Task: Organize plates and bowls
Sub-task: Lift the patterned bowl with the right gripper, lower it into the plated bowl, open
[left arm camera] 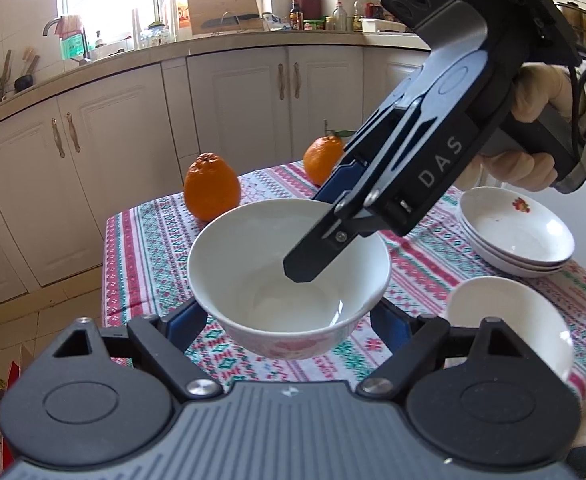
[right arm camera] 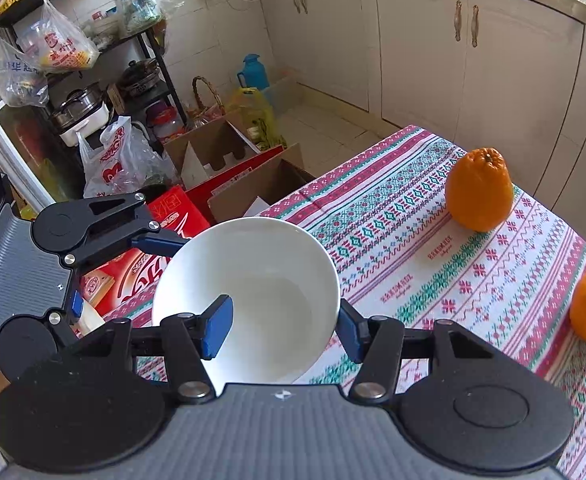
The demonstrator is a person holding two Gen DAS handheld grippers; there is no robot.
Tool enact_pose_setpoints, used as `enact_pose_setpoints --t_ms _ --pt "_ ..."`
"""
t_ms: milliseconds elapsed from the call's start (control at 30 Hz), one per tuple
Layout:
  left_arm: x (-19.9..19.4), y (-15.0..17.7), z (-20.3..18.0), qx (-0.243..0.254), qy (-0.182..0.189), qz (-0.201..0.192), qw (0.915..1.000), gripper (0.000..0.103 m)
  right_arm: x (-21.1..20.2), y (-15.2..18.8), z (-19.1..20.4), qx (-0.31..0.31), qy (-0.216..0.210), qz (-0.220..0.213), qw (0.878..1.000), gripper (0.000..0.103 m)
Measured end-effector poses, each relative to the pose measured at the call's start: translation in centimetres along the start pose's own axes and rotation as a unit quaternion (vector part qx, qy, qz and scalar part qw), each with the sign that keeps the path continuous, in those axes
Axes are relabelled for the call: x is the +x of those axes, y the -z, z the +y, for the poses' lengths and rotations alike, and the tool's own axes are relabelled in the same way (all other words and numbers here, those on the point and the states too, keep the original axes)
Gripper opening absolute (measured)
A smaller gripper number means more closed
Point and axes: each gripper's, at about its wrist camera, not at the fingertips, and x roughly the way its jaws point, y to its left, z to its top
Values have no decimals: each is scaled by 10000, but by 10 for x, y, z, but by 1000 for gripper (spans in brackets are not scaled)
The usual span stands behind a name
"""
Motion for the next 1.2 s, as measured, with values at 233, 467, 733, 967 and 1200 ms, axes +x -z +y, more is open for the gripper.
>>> enact_pose_setpoints --t_ms 233,467,733,967,1200 --pt "-22 -1 -32 50 83 31 9999 88 -32 28 16 -52 32 -111 9999 61" --pt "-37 -2 -60 112 190 2 9998 88 -61 58 29 -67 88 -205 9997 61" --pt "-44 -4 -87 212 375 -67 9990 88 -87 87 34 35 204 -294 9994 62" --pt "-37 1 -103 193 571 34 9982 88 -96 108 35 127 302 -267 9991 62" --pt "-30 7 -110 198 683 190 9973 88 -90 125 31 276 303 -185 9990 62"
